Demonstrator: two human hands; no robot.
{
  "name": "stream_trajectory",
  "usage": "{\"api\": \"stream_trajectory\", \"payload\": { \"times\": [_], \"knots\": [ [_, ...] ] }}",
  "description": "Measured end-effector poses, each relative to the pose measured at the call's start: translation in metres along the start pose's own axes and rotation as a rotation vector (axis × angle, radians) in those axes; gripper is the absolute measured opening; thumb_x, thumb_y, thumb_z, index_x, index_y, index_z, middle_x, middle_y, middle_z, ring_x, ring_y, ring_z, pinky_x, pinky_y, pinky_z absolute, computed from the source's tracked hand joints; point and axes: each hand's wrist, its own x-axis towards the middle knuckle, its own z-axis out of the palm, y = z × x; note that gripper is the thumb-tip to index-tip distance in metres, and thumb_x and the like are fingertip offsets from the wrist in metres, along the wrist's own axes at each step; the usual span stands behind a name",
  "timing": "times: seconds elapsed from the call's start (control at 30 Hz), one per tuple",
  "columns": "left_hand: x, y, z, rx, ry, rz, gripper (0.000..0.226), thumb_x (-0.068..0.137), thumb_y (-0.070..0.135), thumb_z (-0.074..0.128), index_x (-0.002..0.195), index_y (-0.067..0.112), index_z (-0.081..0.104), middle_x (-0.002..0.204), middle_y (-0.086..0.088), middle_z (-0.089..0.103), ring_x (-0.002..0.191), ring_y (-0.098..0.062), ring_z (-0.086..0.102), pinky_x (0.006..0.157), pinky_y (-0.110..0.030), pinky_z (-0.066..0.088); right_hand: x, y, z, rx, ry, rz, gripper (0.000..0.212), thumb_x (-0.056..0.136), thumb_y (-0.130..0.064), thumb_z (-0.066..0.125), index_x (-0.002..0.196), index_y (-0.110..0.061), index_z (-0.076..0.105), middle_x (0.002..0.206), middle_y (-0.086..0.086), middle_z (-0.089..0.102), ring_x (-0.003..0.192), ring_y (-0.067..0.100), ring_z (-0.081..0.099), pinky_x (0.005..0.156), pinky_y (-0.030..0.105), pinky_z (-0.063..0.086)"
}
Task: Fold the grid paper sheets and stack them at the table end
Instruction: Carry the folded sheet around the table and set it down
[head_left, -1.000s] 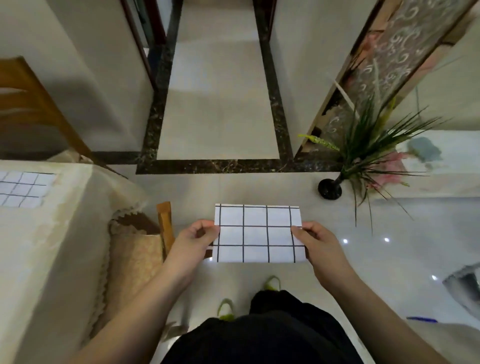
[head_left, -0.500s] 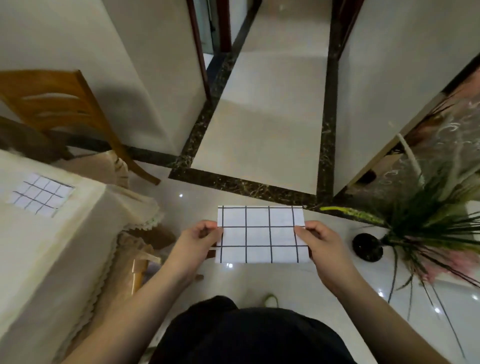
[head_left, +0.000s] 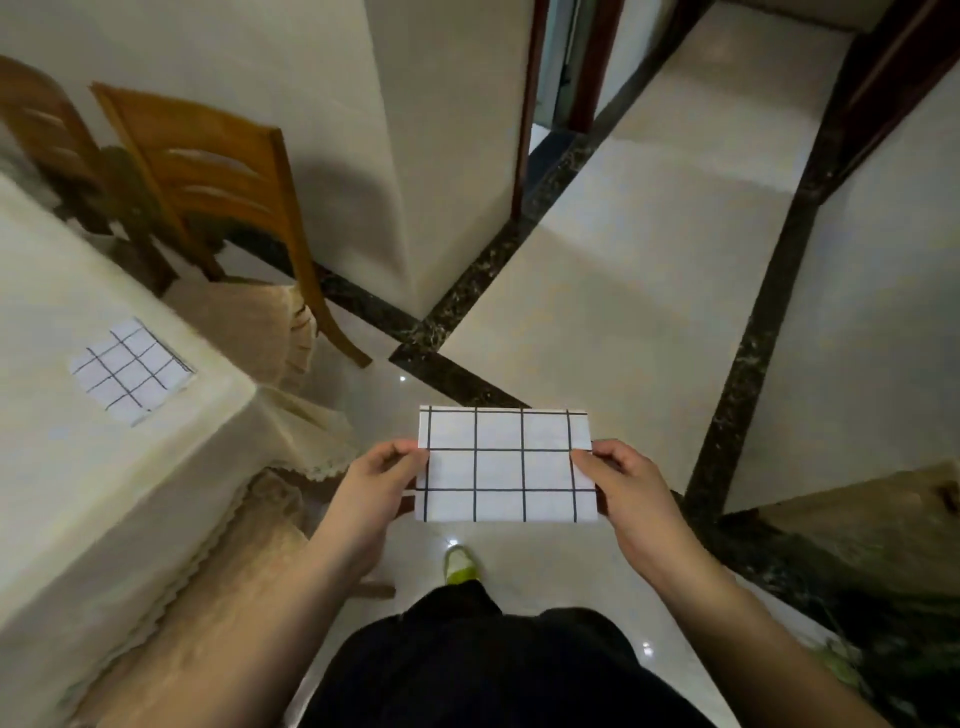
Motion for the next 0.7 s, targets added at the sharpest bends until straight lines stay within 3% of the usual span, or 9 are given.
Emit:
{"api": "stream_trajectory", "payload": {
  "times": [0.13,0.33,0.47,0.6,0.7],
  "knots": [
    [0.036,0.028,-0.013,-0.036,0.027,-0.011,0.015,0.095,0.020,0.057,0.100,0.009,0.066,0.090,-0.008,0.073,0.083,-0.023,0.070,0.078,-0.036,0.058,0.043,-0.035,0.030,-0.025,-0.071,0.011,0.011,0.090,-0.018,0.066,0.101,-0.015,0.067,0.092,0.005,0.075,0.085,0.020,0.071,0.071,0.034,0.054],
    [0.084,0.063,-0.024,-0.067,0.106,-0.007,0.011,0.094,0.015,0.058,0.099,0.007,0.065,0.084,-0.006,0.071,0.075,-0.019,0.069,0.066,-0.029,0.056,0.102,-0.080,0.064,-0.047,-0.133,0.026,0.013,0.092,-0.015,0.063,0.103,-0.012,0.067,0.096,0.010,0.074,0.092,0.030,0.070,0.084,0.044,0.056],
    [0.113,0.082,-0.027,-0.106,0.189,-0.010,0.015,0.094,0.014,0.057,0.103,0.004,0.064,0.091,-0.011,0.070,0.082,-0.023,0.067,0.078,-0.038,0.055,0.150,-0.105,0.088,-0.100,-0.206,0.040,0.013,0.092,-0.012,0.062,0.104,-0.009,0.068,0.097,0.013,0.074,0.088,0.028,0.071,0.081,0.042,0.057],
    [0.144,0.101,-0.031,-0.178,0.265,-0.027,0.012,0.095,0.017,0.056,0.097,0.009,0.065,0.087,-0.009,0.069,0.075,-0.018,0.067,0.063,-0.028,0.054,0.205,-0.131,0.114,-0.136,-0.311,0.064,0.013,0.092,-0.010,0.061,0.104,-0.011,0.068,0.093,0.009,0.075,0.083,0.021,0.072,0.070,0.032,0.056],
    [0.162,0.116,-0.031,-0.228,0.340,-0.039,0.017,0.095,0.019,0.055,0.102,0.007,0.065,0.095,-0.013,0.070,0.083,-0.025,0.068,0.066,-0.030,0.056,0.245,-0.153,0.136,-0.192,-0.419,0.071,0.016,0.092,-0.011,0.062,0.106,-0.011,0.068,0.093,0.007,0.076,0.086,0.022,0.072,0.072,0.032,0.056]
  ]
}}
